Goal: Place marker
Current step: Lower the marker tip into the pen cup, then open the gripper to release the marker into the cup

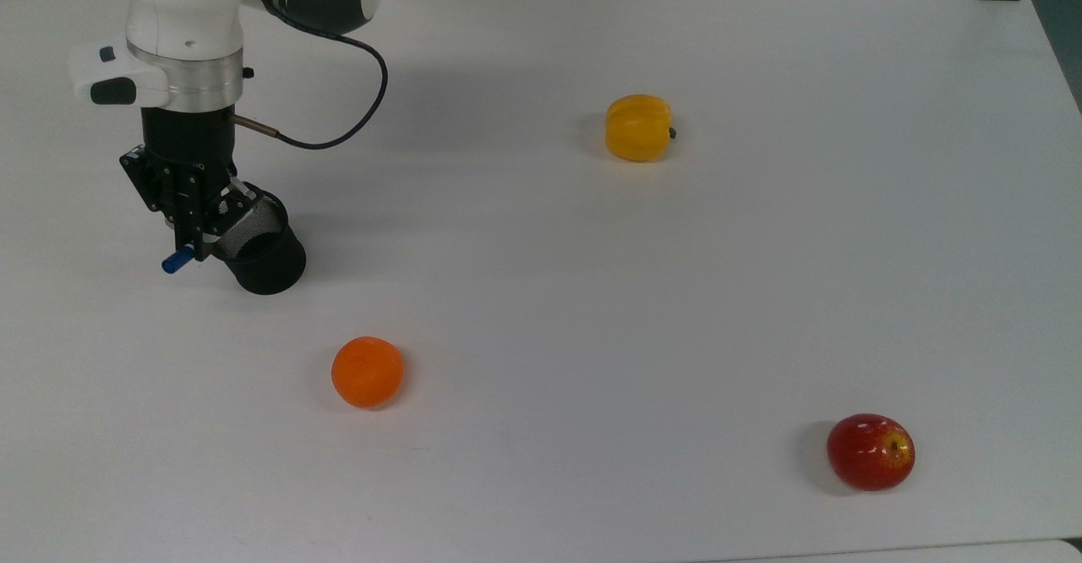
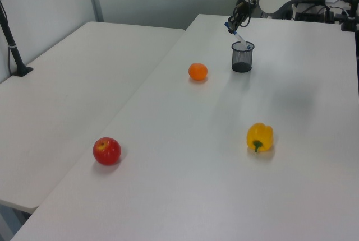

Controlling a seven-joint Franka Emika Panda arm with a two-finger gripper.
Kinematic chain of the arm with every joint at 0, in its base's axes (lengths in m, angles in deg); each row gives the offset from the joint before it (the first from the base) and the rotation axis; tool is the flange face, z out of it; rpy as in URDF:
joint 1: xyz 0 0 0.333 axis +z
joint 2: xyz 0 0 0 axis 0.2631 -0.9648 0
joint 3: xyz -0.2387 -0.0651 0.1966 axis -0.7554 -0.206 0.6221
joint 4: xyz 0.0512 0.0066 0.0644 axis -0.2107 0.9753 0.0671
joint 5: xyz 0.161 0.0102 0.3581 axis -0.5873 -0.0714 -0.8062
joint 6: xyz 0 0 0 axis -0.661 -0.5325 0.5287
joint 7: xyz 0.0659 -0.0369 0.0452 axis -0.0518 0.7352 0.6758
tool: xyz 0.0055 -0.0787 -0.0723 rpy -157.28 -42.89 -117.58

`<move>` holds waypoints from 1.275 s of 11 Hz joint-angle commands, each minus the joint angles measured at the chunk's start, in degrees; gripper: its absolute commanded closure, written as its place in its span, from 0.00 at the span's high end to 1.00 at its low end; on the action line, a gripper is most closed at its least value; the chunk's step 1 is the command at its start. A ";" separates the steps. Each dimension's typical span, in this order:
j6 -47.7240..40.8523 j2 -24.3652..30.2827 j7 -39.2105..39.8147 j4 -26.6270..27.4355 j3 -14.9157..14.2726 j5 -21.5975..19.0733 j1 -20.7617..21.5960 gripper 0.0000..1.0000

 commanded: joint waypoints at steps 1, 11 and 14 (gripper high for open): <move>1.85 0.68 -1.36 1.54 -0.27 1.26 0.73 0.18; 1.23 1.21 -1.62 1.89 0.34 1.17 1.08 1.00; -3.48 3.66 -1.27 1.54 0.44 1.34 4.58 1.00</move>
